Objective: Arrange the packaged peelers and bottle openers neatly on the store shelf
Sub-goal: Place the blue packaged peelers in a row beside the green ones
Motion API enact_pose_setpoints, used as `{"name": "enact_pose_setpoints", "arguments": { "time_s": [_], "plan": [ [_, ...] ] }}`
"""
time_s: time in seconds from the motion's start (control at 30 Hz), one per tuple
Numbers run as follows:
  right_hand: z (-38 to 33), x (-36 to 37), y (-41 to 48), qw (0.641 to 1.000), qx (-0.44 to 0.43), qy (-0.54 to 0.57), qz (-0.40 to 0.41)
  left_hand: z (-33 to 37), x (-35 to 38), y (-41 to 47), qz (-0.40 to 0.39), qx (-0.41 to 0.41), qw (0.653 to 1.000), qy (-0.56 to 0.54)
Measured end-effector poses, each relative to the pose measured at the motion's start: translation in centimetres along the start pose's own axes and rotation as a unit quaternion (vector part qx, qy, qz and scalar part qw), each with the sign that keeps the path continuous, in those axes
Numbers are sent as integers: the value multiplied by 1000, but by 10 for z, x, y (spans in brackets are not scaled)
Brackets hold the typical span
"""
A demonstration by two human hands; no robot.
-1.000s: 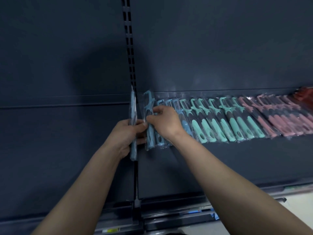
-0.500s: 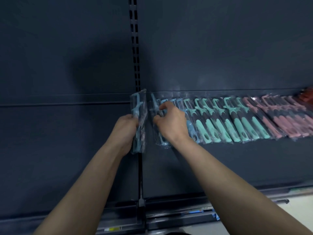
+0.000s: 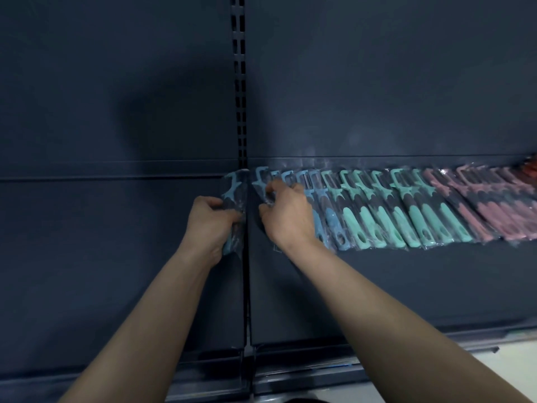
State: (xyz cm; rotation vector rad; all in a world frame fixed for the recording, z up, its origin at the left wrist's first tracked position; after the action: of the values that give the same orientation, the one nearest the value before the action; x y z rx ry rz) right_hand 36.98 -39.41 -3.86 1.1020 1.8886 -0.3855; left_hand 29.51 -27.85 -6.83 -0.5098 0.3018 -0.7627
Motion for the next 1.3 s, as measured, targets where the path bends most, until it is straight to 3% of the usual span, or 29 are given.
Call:
{"name": "enact_pose_setpoints", "arguments": {
  "time_s": [0.27,0.8,0.9,1.07,1.3],
  "plan": [
    [-1,16,4,998,6,-46,-40,1,-4,5,15,-10,1000,-16],
    [22,-5,5,999,-29,-6,17,4,23,7,-27,-9,999,21],
    [25,-5,5,999,-32,-9,11,4,23,16,3,23,994,105],
    [28,-7,4,999,-50,-12,13,13,21,14,88,113,957,253],
    [40,-13,3,996,-72,-57,6,19,28,4,62,193,935,290]
  ]
}}
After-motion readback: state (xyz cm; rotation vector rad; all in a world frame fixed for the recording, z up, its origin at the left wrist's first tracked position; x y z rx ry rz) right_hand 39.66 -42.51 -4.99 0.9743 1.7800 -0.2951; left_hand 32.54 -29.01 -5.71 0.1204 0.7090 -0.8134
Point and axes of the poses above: each hand's wrist, its own y-axis towards the middle knuckle, its own x-axis out of the palm, z = x × y, the point moved 6 cm from there along y, towards the middle knuckle, and after that the axes turned 14 degrees about -x, right-handed, at the moved point
